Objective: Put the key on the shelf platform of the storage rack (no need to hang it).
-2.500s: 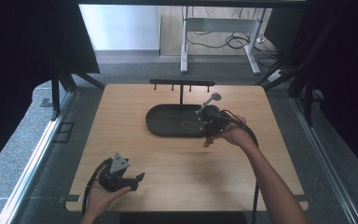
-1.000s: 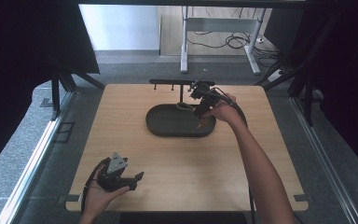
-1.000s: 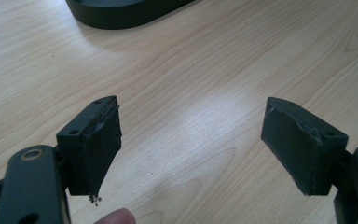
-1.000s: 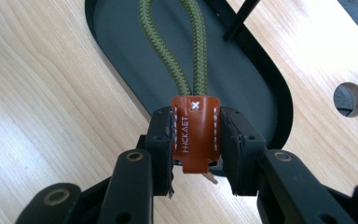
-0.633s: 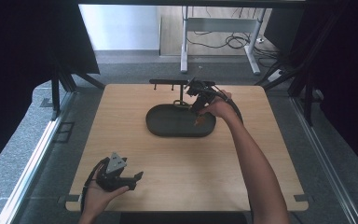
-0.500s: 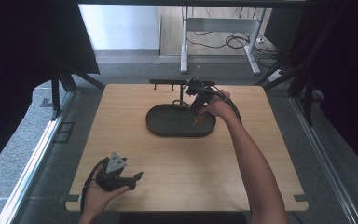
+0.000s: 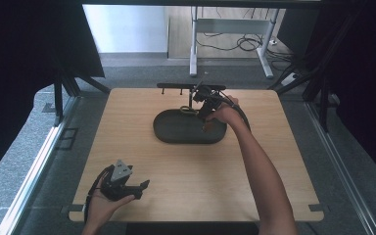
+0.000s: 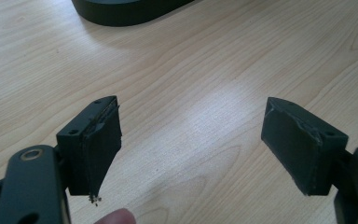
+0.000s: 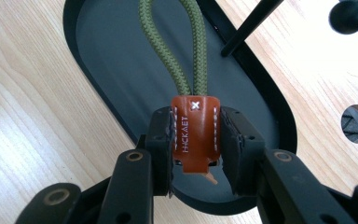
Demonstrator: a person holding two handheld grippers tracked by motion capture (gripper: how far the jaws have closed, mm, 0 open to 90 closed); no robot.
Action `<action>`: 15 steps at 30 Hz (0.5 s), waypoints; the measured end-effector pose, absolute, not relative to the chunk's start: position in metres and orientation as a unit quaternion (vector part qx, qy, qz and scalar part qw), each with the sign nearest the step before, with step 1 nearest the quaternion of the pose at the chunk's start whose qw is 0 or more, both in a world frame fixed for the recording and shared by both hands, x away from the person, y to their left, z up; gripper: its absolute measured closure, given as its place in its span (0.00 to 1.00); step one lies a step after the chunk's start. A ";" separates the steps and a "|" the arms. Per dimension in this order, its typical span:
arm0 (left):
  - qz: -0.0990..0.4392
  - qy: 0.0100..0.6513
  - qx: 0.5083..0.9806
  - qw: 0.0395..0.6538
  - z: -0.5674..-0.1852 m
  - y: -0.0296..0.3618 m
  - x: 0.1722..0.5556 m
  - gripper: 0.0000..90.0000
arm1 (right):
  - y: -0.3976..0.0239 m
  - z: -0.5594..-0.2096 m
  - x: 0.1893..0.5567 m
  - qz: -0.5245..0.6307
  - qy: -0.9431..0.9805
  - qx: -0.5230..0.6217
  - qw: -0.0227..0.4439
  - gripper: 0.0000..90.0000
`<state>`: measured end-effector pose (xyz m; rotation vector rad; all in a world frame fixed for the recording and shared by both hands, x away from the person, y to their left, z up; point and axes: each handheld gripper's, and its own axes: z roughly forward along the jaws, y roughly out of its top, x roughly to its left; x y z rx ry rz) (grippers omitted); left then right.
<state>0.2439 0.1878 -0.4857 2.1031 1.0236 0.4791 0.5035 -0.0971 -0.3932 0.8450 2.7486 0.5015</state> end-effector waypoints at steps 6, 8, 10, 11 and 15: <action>0.185 0.399 0.819 0.368 -0.486 0.187 0.244 0.23 | -0.097 -0.402 0.503 0.172 0.936 0.288 0.110 0.75; 0.182 0.399 0.820 0.369 -0.486 0.186 0.244 0.23 | -0.097 -0.404 0.502 0.173 0.936 0.287 0.108 0.75; 0.183 0.397 0.821 0.368 -0.486 0.186 0.244 0.23 | -0.096 -0.407 0.502 0.173 0.935 0.291 0.109 0.75; 0.183 0.398 0.820 0.369 -0.486 0.185 0.244 0.23 | -0.097 -0.408 0.503 0.174 0.936 0.287 0.110 0.75; 0.183 0.400 0.819 0.369 -0.486 0.186 0.244 0.23 | -0.099 -0.414 0.503 0.177 0.933 0.294 0.110 0.74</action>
